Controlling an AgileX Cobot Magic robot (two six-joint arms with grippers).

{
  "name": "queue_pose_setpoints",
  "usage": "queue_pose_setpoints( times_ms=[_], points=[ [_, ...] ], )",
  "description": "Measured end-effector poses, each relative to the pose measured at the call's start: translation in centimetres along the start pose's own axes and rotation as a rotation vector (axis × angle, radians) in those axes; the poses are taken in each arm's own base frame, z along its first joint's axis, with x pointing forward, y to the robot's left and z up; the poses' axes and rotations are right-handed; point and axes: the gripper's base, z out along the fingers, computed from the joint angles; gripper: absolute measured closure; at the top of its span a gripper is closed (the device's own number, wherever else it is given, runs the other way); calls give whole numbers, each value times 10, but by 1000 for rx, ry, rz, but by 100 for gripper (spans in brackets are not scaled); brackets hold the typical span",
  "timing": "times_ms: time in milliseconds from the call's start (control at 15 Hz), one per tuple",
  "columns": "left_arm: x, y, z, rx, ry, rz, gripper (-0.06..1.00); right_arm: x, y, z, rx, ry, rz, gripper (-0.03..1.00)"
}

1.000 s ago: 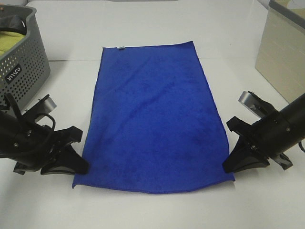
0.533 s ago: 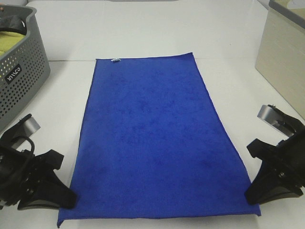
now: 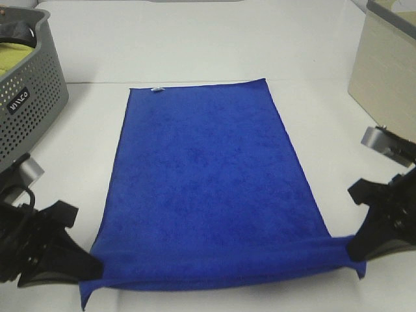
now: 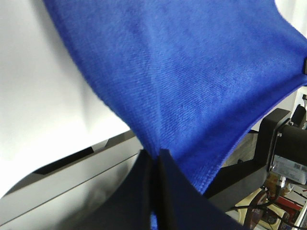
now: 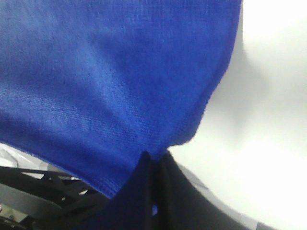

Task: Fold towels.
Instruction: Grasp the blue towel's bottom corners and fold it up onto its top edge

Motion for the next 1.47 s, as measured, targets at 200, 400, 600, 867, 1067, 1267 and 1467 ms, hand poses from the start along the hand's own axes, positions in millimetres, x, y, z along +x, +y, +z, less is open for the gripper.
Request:
queue_pose_setpoints(
  times_ms=[200,400,600,867,1067,1267,1467],
  points=[
    [-42,-27,-15,1,-114,52,94,-50,14,-22,-9,-87,-70,95],
    [-92,-48,-23,-50,-176,119,94,-114,27,-39,-37,-128,-138,95],
    [-153,-60,-16,-96,-255,181,94,-184,41,-58,-53,-227,-212,95],
    [-210,-70,-7,-116,-348,253,94,-246,52,-60,-62,-313,-284,95],
    [-242,-65,3,-163,-440,283,94,-280,67,-46,-67,-371,-338,95],
    [-268,-61,7,-214,-564,326,94,-304,62,-29,-62,-436,-332,95],
    [-288,-58,11,-254,-644,379,94,-319,50,-10,-44,-500,-304,95]
  ],
)
